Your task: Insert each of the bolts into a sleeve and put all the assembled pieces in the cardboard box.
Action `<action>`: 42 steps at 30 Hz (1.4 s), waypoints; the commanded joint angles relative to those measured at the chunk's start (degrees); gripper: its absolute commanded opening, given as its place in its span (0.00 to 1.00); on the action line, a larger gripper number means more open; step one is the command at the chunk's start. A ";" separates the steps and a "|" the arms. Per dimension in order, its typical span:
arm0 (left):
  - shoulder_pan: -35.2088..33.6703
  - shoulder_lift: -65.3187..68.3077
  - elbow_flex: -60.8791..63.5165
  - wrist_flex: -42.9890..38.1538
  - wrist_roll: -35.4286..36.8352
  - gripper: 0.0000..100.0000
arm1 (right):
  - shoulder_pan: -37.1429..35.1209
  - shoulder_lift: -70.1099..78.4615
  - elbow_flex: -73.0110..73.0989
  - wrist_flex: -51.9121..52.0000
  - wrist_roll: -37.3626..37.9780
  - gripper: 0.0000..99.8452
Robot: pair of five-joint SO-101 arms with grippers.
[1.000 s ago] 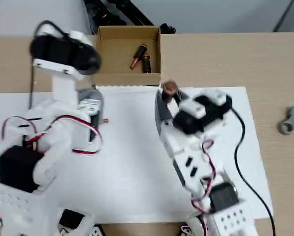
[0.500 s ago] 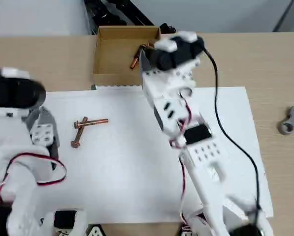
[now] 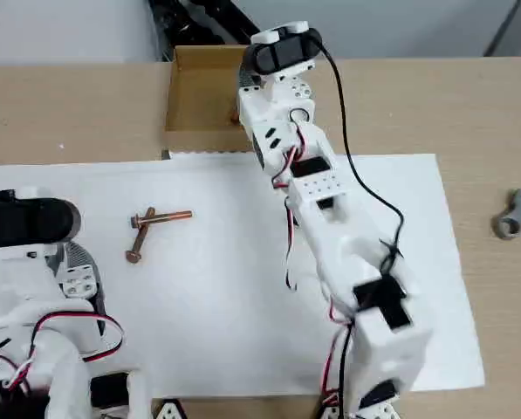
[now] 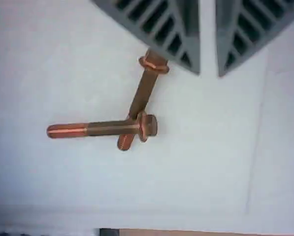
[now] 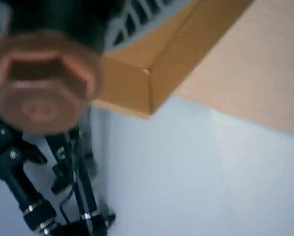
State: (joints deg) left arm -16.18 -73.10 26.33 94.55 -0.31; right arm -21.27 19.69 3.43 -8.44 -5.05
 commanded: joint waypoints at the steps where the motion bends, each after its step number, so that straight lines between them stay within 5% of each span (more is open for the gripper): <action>1: -0.88 0.97 0.13 -1.67 -0.09 0.01 | 0.66 4.88 -11.08 -1.27 0.26 0.00; 9: -2.02 7.82 -2.42 0.53 0.09 0.01 | 0.66 14.29 -20.40 3.38 0.18 0.17; 22: -2.29 22.24 -10.95 5.71 3.69 0.01 | 2.15 14.20 -20.57 4.18 0.18 0.17; 33: -2.02 42.20 -12.26 3.08 12.84 0.11 | 2.42 4.00 -20.75 36.00 -2.55 0.17; 42: 3.60 54.15 -13.41 -4.84 29.63 0.11 | 2.42 -4.70 -20.75 54.81 -4.66 0.17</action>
State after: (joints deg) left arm -15.03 -20.70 15.43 92.62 24.13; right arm -19.60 20.48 -14.42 42.46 -9.01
